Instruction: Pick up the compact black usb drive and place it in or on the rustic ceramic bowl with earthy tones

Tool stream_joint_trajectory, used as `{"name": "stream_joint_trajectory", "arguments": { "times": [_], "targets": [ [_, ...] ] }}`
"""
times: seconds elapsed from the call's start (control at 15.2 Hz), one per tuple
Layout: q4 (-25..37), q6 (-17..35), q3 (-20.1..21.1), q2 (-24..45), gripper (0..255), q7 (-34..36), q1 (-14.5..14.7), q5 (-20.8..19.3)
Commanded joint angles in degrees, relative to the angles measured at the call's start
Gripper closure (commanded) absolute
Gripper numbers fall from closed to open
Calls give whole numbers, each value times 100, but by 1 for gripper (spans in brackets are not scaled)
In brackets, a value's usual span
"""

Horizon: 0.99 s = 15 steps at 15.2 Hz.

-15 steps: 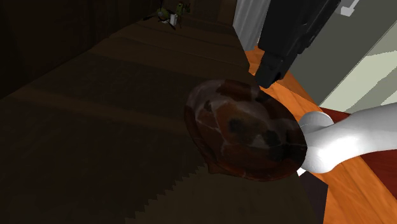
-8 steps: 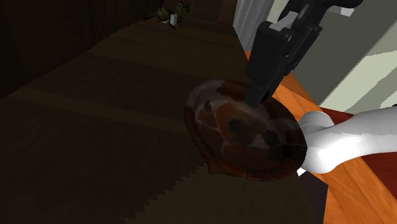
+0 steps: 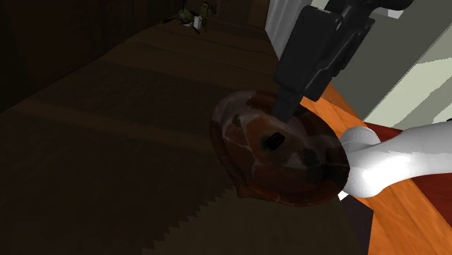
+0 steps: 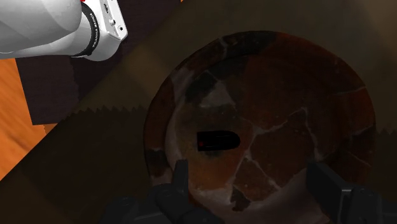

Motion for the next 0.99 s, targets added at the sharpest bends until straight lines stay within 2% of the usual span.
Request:
{"name": "stream_joint_trajectory", "arguments": {
  "times": [0.0,0.13,0.4,0.92],
  "targets": [
    [0,0,0,0,0,0,0,0],
    [0,0,0,0,0,0,0,0],
    [1145,-645,27,510,0,196,-144,-148],
    [1143,-644,26,508,0,196,-144,-148]
  ]
}}
